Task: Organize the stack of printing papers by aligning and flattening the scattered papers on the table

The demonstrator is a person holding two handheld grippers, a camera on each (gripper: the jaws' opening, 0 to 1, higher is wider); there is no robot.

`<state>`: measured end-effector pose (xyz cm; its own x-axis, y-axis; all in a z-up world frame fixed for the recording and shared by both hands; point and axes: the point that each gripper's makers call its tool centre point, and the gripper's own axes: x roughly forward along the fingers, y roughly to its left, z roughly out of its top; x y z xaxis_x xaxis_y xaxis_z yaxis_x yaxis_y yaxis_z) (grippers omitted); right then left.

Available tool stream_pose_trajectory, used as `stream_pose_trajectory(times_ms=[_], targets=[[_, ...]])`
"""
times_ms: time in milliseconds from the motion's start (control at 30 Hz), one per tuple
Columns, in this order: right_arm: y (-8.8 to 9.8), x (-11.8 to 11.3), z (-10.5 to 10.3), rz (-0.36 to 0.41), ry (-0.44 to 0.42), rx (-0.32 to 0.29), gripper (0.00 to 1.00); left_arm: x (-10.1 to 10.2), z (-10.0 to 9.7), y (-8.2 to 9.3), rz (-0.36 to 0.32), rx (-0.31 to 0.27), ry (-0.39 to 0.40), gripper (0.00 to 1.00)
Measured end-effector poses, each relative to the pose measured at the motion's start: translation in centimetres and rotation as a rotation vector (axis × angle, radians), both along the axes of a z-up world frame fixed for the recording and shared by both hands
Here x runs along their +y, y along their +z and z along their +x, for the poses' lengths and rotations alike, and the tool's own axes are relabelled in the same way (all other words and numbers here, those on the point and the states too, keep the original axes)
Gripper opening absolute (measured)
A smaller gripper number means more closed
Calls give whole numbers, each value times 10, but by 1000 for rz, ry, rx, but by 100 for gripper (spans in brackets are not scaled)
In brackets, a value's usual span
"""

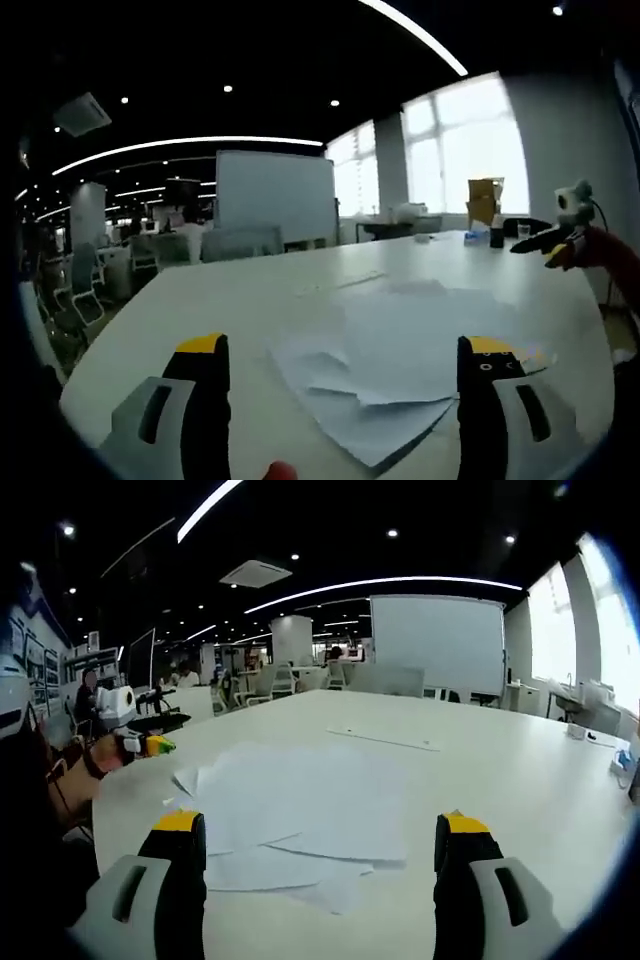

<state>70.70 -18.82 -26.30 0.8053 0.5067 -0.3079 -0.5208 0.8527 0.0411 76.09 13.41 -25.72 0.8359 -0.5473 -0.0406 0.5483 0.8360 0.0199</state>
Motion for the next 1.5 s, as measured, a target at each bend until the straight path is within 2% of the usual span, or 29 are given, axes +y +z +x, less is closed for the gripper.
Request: stream_pose_trajectory(times_ms=[133,267,433,567,700,867,1000,1500], targets=[[0,3,2,-2,1,1,90,1,2,-2,-79,-15,-17,97],[0,5,3,2,0,2,90,-3,0,-7,-88,-13,-28,97],[3,8,7,15,0,0,90,-7,-1,-9,-74,-41,-30,97],[6,11,8,20,4,-5,90,-11,0,-16,-91,-22,-46,97],[12,12,8,21,3,-20,90,-11,-1,-9,-144,-37,-55,97],[18,12,10,42,9,-35,90,-15,-2,-13,-108,-39,-50,97],[10,10,18,-11,1,-23,90,-14,-1,-14,-91,-39,-44,97],[-5,20,38,15,3,7,90,-17,-1,-22,-80,-18,-48,97]])
